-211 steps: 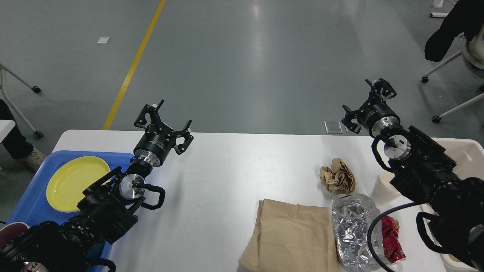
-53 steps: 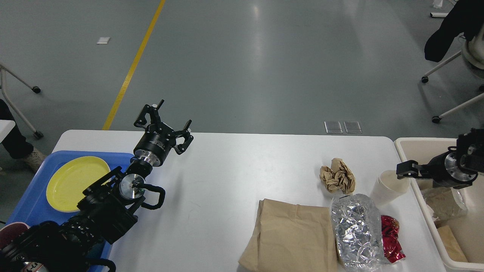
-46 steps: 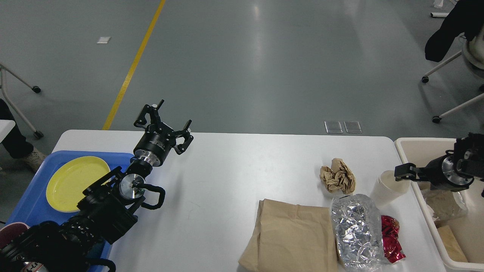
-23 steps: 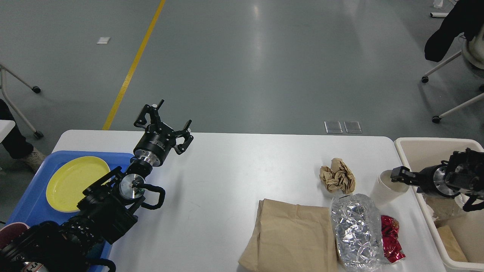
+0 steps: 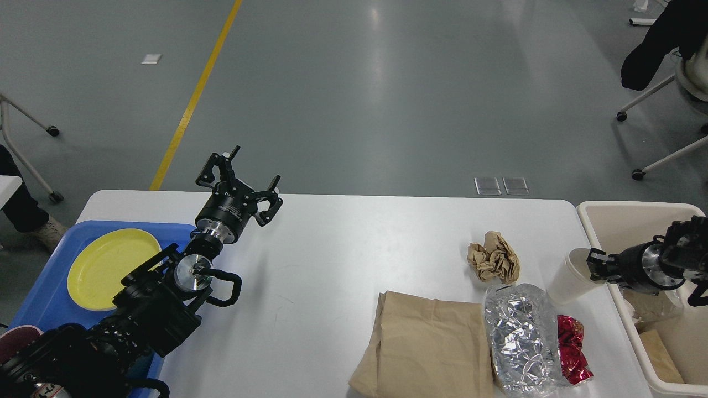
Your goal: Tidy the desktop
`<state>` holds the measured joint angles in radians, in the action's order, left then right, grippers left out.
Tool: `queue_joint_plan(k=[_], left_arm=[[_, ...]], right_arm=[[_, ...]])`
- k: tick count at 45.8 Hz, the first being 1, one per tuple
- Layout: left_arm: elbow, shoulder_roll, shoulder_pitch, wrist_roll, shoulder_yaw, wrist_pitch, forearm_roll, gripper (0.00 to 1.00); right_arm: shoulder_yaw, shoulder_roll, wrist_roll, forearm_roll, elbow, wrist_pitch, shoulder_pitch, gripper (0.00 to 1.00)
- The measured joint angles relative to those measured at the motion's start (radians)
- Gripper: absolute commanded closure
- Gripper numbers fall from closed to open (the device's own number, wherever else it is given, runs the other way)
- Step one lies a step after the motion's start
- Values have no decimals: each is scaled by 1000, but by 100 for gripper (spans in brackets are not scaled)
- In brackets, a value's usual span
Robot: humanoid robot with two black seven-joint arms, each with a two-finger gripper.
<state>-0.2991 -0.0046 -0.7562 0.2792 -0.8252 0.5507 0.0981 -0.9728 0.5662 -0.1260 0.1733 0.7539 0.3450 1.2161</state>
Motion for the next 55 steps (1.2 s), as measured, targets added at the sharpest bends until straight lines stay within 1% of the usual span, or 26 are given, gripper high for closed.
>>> queue_joint_plan(k=[9,20,26,30,36,42,46,55], left_arm=[[0,0,0,0,0,0,0,2],[0,0,0,0,0,0,0,2],[0,0,0,0,0,0,0,2],[0,0,0,0,0,0,0,2],[0,0,0,0,0,0,0,2],[0,0,0,0,0,0,0,2],[0,0,0,0,0,0,0,2],[0,0,0,0,0,0,0,2]], right_arm=[[-33,24,0,0,2,163,86,100],[-140,44,0,0,15,320,286,100],[-241,46,0,0,15,373,435,100],[-313,46,0,0,9,383,528,100],[-411,48,0,13,-36,368,608,100],[-461,89,0,16,-125,329,607,100],[-472,128,0,17,-146,253,584,100],[-446,211,1,-3,-154,-23,449,100]])
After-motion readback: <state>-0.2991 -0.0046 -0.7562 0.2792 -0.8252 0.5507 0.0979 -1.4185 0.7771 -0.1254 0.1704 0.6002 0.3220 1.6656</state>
